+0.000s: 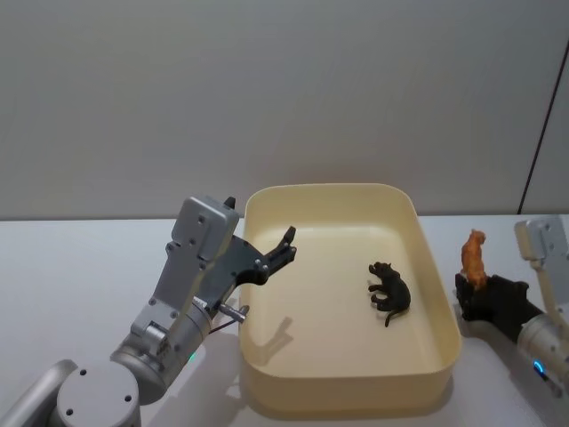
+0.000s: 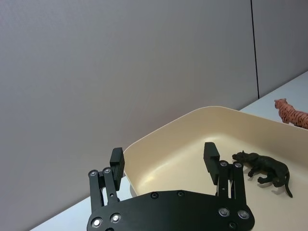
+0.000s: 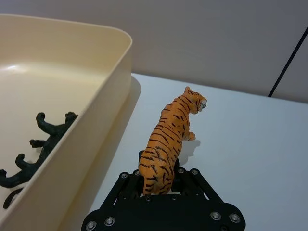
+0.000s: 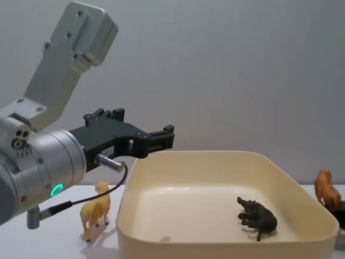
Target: Pick up the toy alternately with two hands and place it into the central storage box.
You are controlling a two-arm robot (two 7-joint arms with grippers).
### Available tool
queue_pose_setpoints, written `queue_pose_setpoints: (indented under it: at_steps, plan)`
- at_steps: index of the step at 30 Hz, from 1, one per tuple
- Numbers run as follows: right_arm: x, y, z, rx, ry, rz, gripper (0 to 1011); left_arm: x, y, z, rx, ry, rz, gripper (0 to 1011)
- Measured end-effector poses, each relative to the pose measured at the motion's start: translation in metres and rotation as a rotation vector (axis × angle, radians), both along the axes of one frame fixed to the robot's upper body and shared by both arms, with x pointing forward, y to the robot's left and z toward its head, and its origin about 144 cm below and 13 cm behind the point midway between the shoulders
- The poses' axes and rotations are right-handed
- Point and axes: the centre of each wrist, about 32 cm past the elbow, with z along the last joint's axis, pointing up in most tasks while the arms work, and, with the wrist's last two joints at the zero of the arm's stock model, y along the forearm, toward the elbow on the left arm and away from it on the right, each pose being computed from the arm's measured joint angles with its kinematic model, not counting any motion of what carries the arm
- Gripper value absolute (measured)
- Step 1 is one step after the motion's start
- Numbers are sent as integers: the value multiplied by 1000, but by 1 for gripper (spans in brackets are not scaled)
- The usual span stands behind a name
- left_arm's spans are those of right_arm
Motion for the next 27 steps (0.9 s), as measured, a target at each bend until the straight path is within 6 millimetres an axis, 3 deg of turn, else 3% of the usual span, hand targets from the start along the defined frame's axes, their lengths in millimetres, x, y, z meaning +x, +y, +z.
queue_pose_setpoints:
  at_steps: [11,27]
  plan:
    - [3,0,22,-5,-117,33,220,0,0,0,0,0,0,1001]
    - [15,11,62,65,-185,219,220,0,0,0,0,0,0,1001]
